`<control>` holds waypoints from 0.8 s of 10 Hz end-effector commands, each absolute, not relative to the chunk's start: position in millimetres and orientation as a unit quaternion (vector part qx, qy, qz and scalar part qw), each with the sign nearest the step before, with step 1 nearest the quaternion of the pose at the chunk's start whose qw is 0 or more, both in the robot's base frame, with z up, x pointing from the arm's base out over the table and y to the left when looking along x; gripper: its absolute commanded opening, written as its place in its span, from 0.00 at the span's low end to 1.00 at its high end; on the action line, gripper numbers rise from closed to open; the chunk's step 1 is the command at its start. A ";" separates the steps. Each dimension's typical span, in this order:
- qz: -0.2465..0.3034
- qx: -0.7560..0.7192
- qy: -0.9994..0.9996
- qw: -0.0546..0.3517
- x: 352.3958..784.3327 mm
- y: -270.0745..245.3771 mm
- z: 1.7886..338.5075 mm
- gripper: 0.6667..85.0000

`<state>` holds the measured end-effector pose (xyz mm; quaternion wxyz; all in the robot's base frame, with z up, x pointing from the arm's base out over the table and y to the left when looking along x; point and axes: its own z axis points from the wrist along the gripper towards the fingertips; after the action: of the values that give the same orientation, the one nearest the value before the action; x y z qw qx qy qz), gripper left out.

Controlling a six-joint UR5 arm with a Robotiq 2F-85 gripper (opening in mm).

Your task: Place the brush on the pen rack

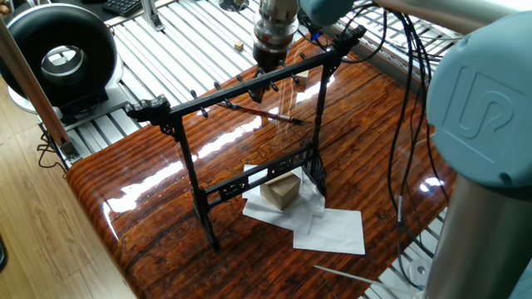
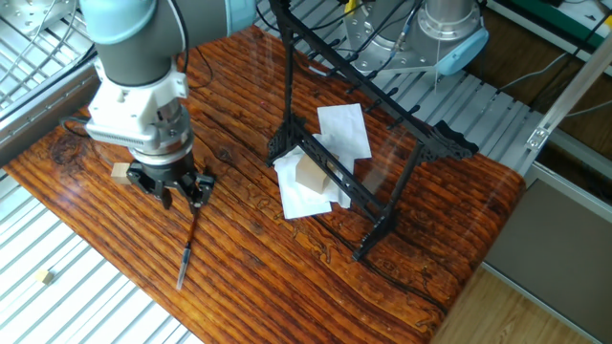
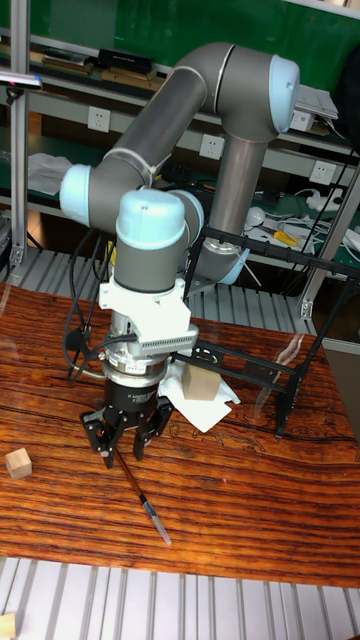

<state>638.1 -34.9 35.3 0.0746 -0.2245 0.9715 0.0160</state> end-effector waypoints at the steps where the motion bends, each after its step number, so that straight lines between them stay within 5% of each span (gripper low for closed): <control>1: 0.015 -0.214 0.973 0.086 635.9 -30.4 18.7 0.53; 8: 0.022 -0.214 0.972 0.099 636.6 -27.6 7.2 0.52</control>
<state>634.8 -30.2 10.3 0.0906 -0.2202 0.9711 0.0151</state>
